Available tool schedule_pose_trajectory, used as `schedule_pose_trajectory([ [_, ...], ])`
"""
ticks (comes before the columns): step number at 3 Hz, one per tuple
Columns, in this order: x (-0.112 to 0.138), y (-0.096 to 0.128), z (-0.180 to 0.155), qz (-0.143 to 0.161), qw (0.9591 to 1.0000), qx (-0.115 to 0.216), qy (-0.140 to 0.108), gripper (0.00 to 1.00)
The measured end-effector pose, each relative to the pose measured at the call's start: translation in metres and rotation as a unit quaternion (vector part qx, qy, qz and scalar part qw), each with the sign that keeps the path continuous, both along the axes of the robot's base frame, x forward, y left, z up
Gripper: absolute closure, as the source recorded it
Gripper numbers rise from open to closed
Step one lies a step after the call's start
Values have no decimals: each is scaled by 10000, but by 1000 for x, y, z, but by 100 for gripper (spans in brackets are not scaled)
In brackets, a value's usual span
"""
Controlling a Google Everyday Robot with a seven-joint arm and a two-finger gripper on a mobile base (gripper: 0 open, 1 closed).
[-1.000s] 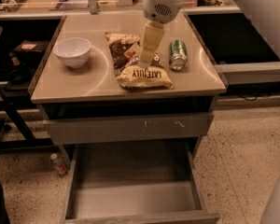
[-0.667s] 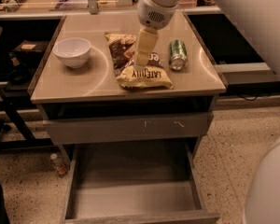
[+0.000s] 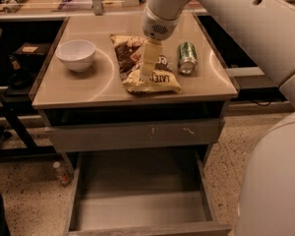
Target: Place brown chip bag into middle drawer
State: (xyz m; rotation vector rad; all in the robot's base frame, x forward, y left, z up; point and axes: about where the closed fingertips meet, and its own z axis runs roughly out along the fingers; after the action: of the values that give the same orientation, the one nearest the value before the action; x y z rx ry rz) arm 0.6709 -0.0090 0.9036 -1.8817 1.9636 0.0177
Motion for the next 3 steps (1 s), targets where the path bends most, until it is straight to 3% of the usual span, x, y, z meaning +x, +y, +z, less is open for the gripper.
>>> schedule_pose_trajectory([
  [3,19,-7,-48,7,9999,90,96,0],
])
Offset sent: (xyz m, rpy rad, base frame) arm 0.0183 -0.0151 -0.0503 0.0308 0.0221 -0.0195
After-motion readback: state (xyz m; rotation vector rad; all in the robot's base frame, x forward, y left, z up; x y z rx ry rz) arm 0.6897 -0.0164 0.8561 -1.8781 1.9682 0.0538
